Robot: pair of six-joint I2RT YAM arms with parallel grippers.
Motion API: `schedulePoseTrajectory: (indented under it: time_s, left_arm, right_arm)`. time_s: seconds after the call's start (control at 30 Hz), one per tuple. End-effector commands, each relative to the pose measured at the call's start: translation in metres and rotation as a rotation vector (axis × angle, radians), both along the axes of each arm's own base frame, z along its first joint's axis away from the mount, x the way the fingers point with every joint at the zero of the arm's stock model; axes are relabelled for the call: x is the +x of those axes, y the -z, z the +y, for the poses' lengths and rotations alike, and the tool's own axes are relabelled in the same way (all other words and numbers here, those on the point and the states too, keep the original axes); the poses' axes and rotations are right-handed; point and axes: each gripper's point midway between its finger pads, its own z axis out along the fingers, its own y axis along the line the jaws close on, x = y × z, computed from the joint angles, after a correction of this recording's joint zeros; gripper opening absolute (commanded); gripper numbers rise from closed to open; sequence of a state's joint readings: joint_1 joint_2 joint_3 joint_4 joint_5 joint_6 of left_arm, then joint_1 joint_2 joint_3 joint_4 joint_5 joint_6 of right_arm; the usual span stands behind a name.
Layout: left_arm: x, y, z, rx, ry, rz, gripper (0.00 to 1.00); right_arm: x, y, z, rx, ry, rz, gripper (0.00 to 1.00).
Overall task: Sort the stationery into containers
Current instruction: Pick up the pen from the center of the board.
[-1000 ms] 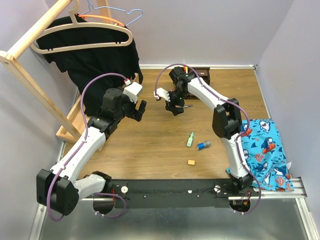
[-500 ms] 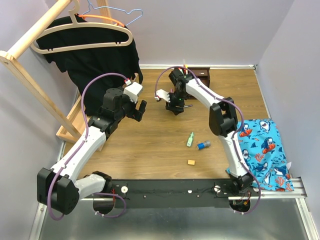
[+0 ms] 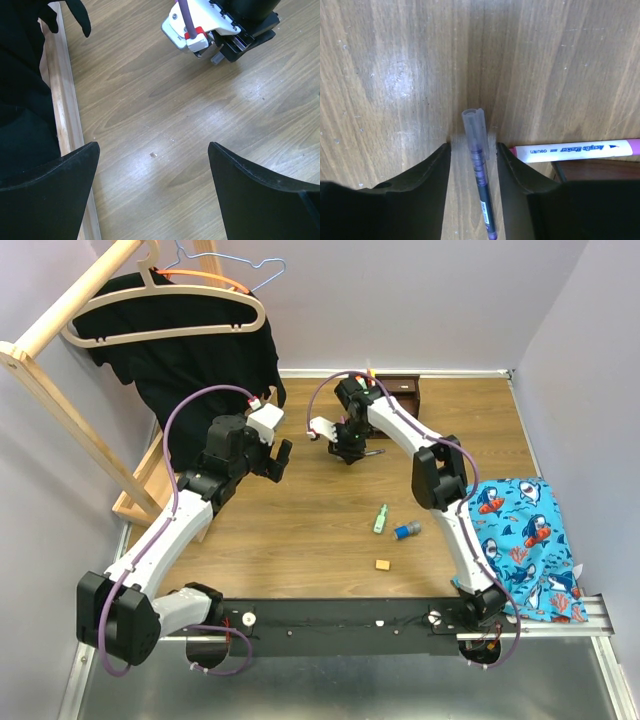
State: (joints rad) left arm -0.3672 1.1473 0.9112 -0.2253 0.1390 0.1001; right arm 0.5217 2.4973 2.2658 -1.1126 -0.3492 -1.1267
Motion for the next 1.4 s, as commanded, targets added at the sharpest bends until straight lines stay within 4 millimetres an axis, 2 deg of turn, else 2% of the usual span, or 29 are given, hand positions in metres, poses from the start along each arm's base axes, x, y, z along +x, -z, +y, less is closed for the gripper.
schedulePoseTrajectory:
  time_s: [0.0,0.2,0.37,0.5,0.63,0.8,0.9,1.0,1.13,1.17,1.23,1.27,1.33,1.37]
  left_arm:
    - [0.006,0.000,0.004,-0.009,-0.029,-0.008,0.99]
    - [0.008,0.000,0.005,-0.006,-0.033,-0.004,0.99]
    - [0.009,0.000,0.004,-0.008,-0.034,-0.004,0.99]
    - [0.008,0.002,0.003,-0.018,-0.033,0.004,0.99]
    - [0.008,0.000,0.002,-0.024,-0.030,0.002,0.99]
    - [0.008,-0.001,0.002,-0.021,-0.031,0.002,0.99]
    - [0.006,0.001,0.002,-0.019,-0.029,0.008,0.99]
    - [0.006,0.001,0.002,-0.023,-0.031,0.009,0.99]
    - [0.006,-0.001,0.003,-0.026,-0.037,0.006,0.99]
    - [0.006,-0.001,0.003,-0.025,-0.038,0.003,0.99]
    - [0.005,0.001,0.004,-0.023,-0.043,0.006,0.99]
    - [0.005,0.002,0.004,-0.025,-0.046,0.009,0.99]
    - [0.005,0.004,0.005,-0.026,-0.056,0.012,0.99]
    - [0.005,0.003,0.005,-0.033,-0.059,0.012,0.99]
  right_arm:
    - [-0.011,0.031,-0.012,-0.079,-0.024,0.084,0.47]
    - [-0.031,0.046,-0.021,-0.126,-0.071,0.167,0.38]
    - [-0.034,0.045,-0.019,-0.112,-0.073,0.147,0.43]
    - [-0.040,0.042,-0.017,-0.115,-0.091,0.155,0.42]
    - [-0.053,0.052,-0.025,-0.164,-0.095,0.206,0.39]
    - [-0.061,0.065,-0.029,-0.200,-0.077,0.247,0.27]
    - [-0.061,0.065,-0.025,-0.200,-0.056,0.241,0.18]
    - [-0.061,0.054,-0.019,-0.177,-0.033,0.232,0.12]
    - [-0.060,0.014,-0.001,-0.075,0.038,0.226,0.08]
    - [-0.055,-0.008,0.006,-0.032,0.056,0.194,0.06]
    - [-0.056,-0.032,0.019,0.040,0.123,0.201,0.03]
    - [-0.050,-0.057,0.027,0.101,0.149,0.159,0.01]
    - [-0.052,-0.081,0.037,0.183,0.217,0.171,0.01]
    - [-0.044,-0.094,0.046,0.241,0.229,0.132,0.01]
